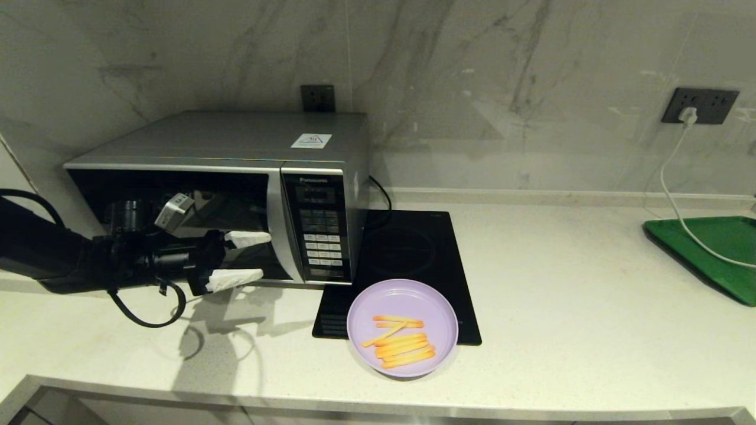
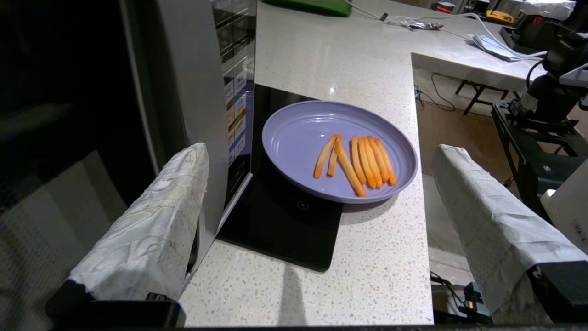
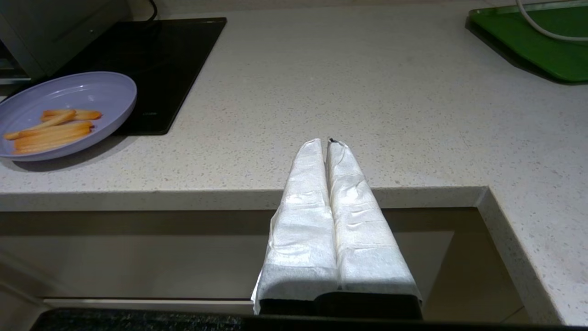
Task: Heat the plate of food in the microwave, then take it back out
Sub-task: Open the microwave oven
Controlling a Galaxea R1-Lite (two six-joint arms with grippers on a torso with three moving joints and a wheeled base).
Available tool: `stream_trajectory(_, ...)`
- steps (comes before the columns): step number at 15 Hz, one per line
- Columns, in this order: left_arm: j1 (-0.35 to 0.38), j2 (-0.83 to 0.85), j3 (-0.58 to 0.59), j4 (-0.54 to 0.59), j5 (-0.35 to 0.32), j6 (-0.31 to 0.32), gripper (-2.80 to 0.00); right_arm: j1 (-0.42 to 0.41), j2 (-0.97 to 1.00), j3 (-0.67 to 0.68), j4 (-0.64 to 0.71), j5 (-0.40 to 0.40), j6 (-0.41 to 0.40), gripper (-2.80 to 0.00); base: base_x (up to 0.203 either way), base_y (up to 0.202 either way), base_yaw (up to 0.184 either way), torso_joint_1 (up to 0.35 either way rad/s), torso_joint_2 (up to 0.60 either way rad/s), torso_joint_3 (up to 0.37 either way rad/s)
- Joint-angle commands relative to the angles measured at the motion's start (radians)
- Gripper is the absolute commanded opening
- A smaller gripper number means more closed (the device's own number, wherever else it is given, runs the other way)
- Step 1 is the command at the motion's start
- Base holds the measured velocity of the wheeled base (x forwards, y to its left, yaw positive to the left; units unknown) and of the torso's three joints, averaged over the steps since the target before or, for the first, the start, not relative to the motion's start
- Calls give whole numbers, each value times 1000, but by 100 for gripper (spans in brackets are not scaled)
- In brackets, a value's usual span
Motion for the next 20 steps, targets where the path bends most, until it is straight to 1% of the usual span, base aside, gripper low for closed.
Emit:
stream_trajectory(1, 0, 11, -3, -5, -7, 5, 0, 0, 0, 0, 0, 0, 1, -280, 0, 0, 0, 0, 0, 0)
stream_trajectory(2, 0, 18, -4, -15, -7, 6, 0, 0, 0, 1, 0, 0, 1, -280, 0, 0, 0, 0, 0, 0)
stream_trajectory(4, 5, 43, -10, -86, -5, 12, 0, 0, 0, 1, 0, 0, 1, -280, 0, 0, 0, 0, 0, 0)
stream_trajectory(8, 13, 69, -33, -118, -4, 14, 0, 0, 0, 0, 0, 0, 1, -280, 0, 0, 0, 0, 0, 0)
stream_trajectory(18, 9, 65, -29, -120, -18, 11, 0, 0, 0, 0, 0, 0, 1, -280, 0, 0, 0, 0, 0, 0)
stream_trajectory(20, 6, 65, -29, -113, -18, 2, 0, 0, 0, 0, 0, 0, 1, -280, 0, 0, 0, 0, 0, 0)
